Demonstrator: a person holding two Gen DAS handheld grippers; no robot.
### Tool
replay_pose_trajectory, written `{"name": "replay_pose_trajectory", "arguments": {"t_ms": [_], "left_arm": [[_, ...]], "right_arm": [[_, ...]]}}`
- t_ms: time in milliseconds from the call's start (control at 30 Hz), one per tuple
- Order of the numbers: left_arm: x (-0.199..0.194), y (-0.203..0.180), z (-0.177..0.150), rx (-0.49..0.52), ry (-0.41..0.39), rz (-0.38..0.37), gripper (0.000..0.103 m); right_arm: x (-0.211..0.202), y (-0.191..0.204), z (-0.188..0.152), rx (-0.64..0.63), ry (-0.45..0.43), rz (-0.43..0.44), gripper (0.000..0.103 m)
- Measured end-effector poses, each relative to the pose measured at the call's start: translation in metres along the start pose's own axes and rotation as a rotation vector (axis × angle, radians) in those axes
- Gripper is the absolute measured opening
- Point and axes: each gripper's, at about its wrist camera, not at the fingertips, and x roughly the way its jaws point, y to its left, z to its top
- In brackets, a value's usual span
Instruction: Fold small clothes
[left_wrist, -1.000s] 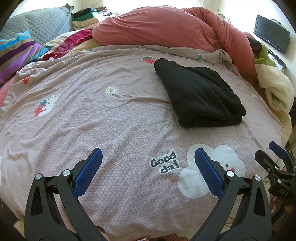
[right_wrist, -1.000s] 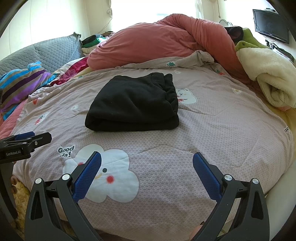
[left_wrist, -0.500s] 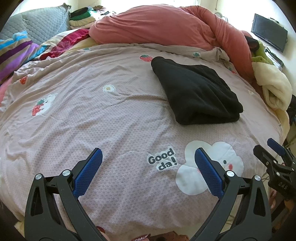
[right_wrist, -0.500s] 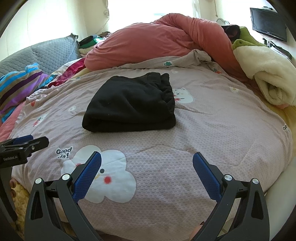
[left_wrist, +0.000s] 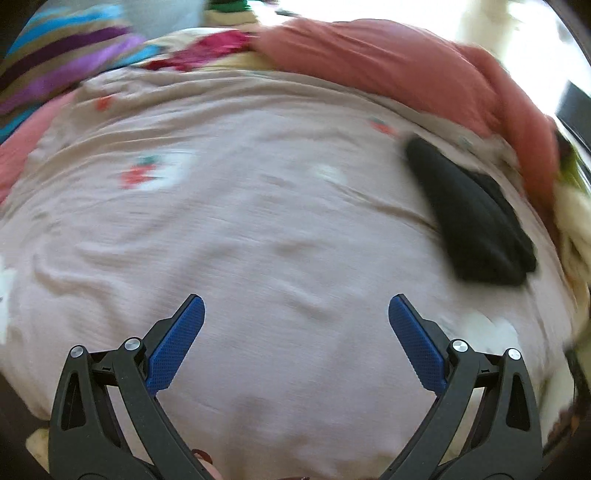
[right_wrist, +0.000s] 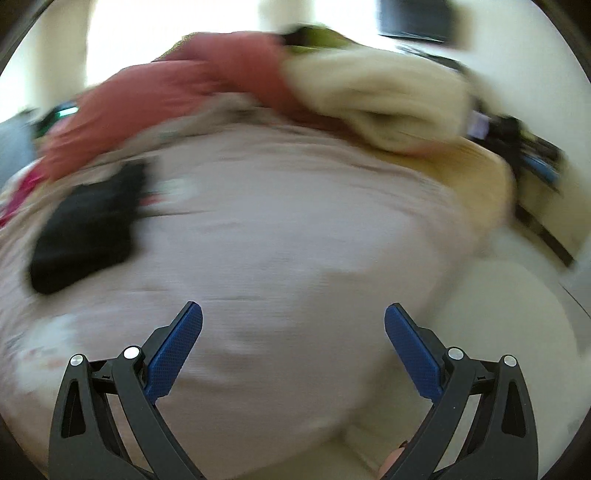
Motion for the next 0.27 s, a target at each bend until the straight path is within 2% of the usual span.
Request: {"name": "replay_pose_trajectory", "arguments": {"t_ms": [100,167,267], "left_arm": [[0.002,0.069,0.024,-0.134,-0.027,0.118,0.094],[0.003,0.109,0.039,-0.197,-0.041,0.199,0.094],[0.006,0.181,0.064,-0.309,-0.062,0.346,0.094]], "right_arm": [[0.018,-0.072,0.006,0.103,-0.003,-0.196,0.098],[0.033,-0.112,0.012,0.159,0.027,-0.293,0.098],[0.063,-0.168,0.017,0.273,0.121,-0.363,0.099]]}}
